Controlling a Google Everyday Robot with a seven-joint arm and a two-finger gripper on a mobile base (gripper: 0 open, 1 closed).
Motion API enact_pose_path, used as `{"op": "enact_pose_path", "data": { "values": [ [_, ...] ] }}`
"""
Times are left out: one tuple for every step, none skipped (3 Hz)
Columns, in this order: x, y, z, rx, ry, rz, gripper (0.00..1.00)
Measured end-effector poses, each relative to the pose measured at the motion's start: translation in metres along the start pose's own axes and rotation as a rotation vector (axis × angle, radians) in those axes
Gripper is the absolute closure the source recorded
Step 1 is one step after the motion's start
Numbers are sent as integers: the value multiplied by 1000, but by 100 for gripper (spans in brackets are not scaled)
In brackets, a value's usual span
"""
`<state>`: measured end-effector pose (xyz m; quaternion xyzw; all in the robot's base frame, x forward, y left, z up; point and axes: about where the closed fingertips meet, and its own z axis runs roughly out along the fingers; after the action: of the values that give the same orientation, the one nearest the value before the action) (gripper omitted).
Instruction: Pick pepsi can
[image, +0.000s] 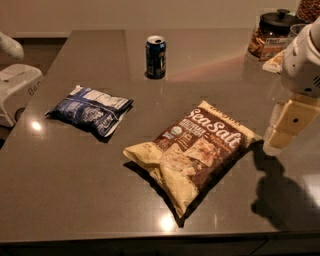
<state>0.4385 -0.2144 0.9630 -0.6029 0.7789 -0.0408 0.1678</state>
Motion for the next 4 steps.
{"op": "enact_pose_path", "data": {
  "values": [
    [0, 0, 0, 0, 0, 0, 13],
    [0, 0, 0, 0, 0, 0, 37],
    [0, 0, 0, 1, 0, 0, 40],
    [0, 0, 0, 1, 0, 0, 8]
  ]
}}
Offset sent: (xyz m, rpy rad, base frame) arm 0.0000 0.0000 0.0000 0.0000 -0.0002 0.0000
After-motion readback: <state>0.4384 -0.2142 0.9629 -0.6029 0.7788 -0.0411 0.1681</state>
